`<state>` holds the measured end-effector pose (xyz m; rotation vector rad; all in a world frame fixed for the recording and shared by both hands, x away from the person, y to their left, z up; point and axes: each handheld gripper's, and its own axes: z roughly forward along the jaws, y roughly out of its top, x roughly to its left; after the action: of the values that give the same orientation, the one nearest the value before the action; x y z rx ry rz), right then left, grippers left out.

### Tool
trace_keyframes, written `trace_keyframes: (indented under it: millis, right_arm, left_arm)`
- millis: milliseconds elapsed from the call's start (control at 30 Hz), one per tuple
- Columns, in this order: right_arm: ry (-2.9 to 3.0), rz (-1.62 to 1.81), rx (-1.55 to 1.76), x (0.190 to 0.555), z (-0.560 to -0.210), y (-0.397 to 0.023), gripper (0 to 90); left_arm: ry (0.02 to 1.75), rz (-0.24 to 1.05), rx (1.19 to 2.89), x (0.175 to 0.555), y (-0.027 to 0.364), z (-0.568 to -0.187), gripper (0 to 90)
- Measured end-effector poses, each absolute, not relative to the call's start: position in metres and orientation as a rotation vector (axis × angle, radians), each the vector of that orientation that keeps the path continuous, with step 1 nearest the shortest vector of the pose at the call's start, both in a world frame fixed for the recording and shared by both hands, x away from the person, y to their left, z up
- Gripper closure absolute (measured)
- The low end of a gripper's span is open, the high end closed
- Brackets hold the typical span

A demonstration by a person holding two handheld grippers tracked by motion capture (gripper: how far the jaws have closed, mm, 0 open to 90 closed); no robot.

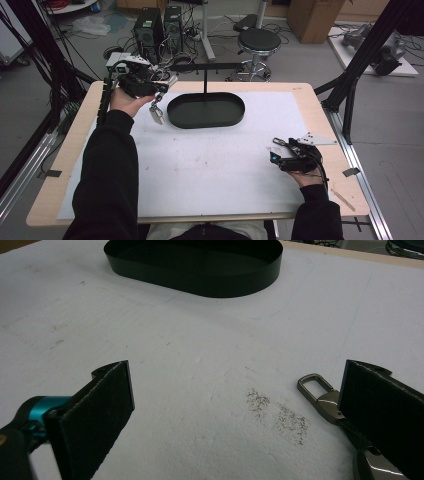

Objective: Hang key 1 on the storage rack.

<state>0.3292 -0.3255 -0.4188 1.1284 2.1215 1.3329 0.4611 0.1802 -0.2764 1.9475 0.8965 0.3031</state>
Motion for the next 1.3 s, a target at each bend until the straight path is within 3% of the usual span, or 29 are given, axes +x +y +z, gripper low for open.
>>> trace_keyframes:
  millis: [633,1300]
  right_arm:
    - [2.126,1.355,1.131,0.33,-0.419,-0.324,0.8]
    - [2.131,1.348,1.123,0.329,-0.419,-0.324,0.8]
  left_arm:
    - [0.865,0.376,1.877,0.49,0.159,-0.251,86.6]
    - [0.816,0.408,1.785,0.509,0.135,-0.25,86.8]
